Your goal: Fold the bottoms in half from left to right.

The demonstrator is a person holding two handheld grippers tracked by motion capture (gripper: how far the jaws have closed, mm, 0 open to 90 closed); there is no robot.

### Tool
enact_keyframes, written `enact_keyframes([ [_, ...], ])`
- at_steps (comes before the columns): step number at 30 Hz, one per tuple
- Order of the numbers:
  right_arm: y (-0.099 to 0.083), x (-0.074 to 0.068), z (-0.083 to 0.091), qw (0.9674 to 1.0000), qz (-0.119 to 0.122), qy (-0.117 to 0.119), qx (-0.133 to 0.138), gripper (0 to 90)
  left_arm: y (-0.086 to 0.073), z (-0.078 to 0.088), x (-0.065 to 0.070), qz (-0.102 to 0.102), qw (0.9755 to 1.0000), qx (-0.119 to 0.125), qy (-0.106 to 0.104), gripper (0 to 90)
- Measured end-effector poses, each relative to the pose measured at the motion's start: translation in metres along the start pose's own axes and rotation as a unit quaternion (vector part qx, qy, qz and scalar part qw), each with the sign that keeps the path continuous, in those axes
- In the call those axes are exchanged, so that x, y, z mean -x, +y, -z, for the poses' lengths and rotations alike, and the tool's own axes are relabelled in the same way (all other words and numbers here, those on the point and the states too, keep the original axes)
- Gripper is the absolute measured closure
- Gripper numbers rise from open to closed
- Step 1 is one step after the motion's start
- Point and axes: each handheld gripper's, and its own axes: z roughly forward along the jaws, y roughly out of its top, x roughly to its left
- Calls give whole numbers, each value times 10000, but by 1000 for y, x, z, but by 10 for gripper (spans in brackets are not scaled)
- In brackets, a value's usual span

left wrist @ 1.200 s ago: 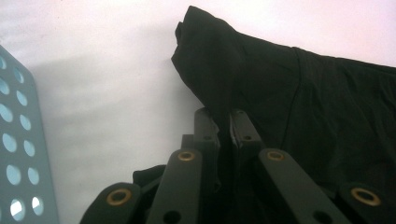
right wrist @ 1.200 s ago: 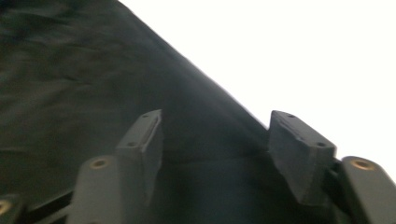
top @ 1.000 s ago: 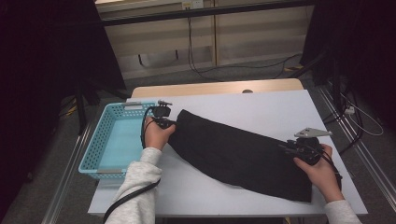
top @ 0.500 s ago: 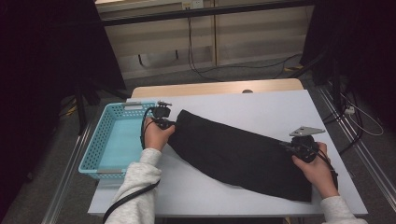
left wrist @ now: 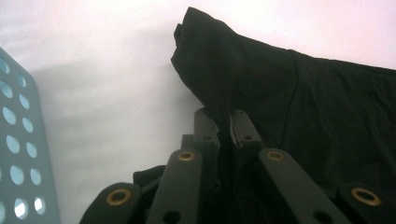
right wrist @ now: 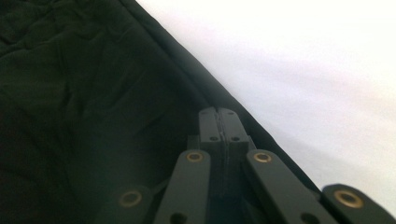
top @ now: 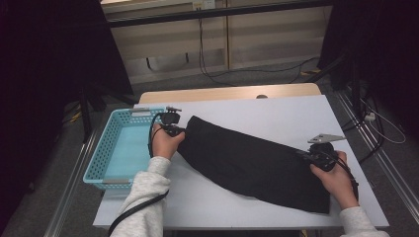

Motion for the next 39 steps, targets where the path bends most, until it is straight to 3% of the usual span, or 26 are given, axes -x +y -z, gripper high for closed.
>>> enact_keyframes([
  [4,2,6,6,9997,-110,-148,188,900,0,1,-1,18,10000,19,12,836],
  [9,10,8,7,9994,-39,-216,279,900,0,-1,-1,15,10000,22,37,836],
  [12,12,9,1,9991,20,-353,229,900,-1,-2,-2,38,10000,35,54,836],
  [14,10,9,-3,9997,-27,-219,96,900,-1,-3,-3,59,10000,42,60,835],
  [18,9,7,-4,9995,40,-293,82,812,-1,-2,-4,69,9999,70,94,836],
  [20,10,6,-2,9992,-35,-329,213,692,-1,-1,-4,73,9999,82,109,836],
  [21,11,5,0,9992,6,-293,255,674,0,0,-4,92,9998,92,114,835],
  [22,11,2,2,9992,-11,-261,288,573,0,1,-4,82,9999,63,96,836],
  [29,10,-8,8,9991,-118,-3,411,424,4,4,-1,102,9998,24,141,835],
  [39,10,-16,10,9977,-328,239,541,284,12,11,2,109,9998,-28,138,835],
])
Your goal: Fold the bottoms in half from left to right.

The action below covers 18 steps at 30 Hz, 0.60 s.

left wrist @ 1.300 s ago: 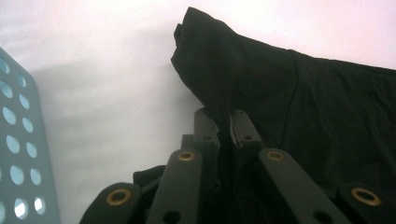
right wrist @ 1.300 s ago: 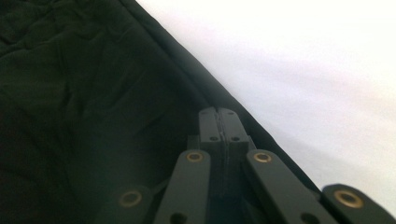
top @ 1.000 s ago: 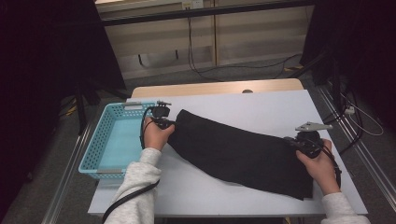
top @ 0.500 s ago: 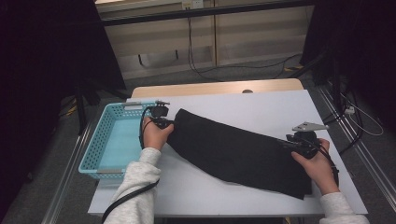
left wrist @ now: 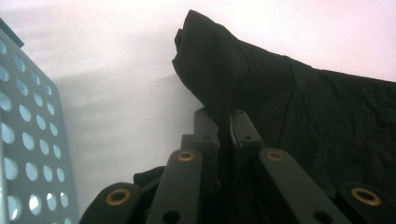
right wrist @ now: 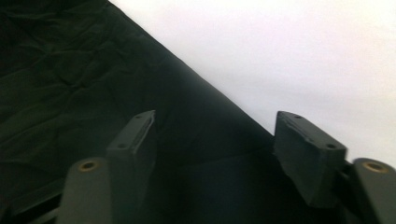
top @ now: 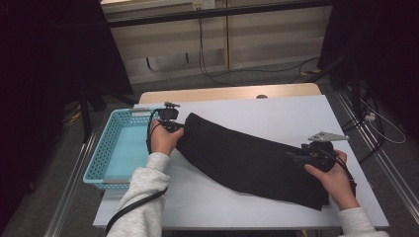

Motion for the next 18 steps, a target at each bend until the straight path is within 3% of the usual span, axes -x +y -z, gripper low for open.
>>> enact_keyframes([
  [12,2,-8,3,9997,-107,178,130,163,6,9,4,-5,10000,-58,21,836],
  [18,1,-10,2,9998,-51,199,81,149,11,11,3,-6,10000,-88,5,836],
])
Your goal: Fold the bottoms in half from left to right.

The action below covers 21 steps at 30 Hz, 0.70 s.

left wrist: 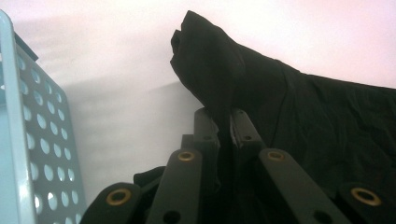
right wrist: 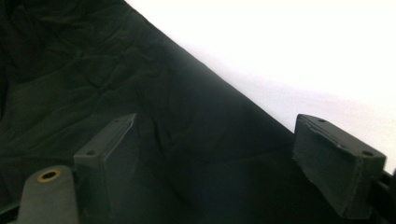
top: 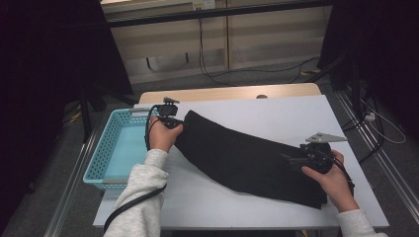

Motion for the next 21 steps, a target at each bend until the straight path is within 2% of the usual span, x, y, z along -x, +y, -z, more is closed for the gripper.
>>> enact_keyframes([
  [4,0,-1,2,10000,-57,18,57,140,-1,1,-1,29,10000,10,-17,836],
  [21,5,-7,-2,9999,52,118,80,135,-1,11,-4,99,9999,69,-1,837],
])
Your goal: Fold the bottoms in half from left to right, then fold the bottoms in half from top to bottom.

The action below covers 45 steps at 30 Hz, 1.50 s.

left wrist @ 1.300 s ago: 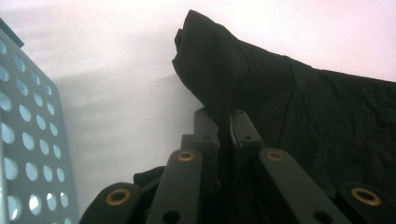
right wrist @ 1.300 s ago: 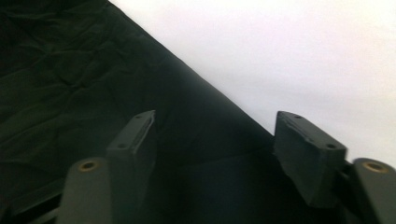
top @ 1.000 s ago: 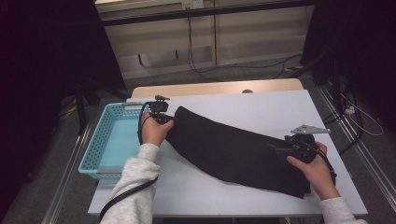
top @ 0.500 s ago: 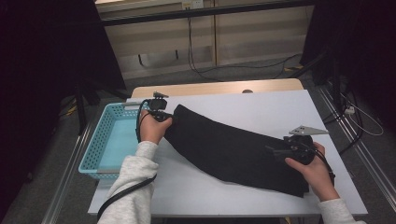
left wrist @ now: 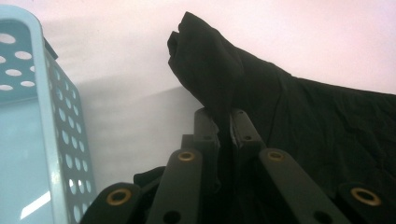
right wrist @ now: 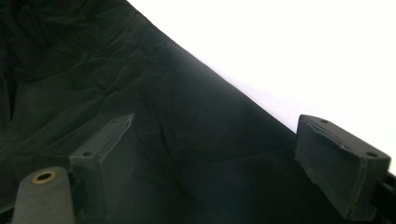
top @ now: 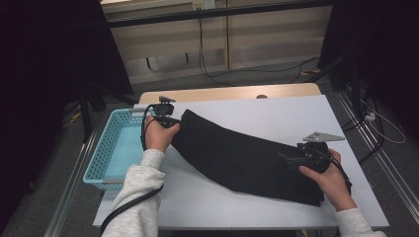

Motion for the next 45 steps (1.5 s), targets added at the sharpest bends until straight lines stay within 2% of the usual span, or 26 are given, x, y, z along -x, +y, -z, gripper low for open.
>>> enact_keyframes([
  [24,0,-2,0,10000,51,36,7,132,4,8,-6,52,9999,28,99,837],
  [35,1,-1,2,10000,30,36,32,132,11,18,-14,63,9995,136,287,837],
  [39,1,-1,3,10000,39,41,38,132,9,16,-7,-27,9998,96,200,837],
  [45,0,-2,3,10000,86,40,19,132,1,0,12,-123,9999,51,-36,837],
])
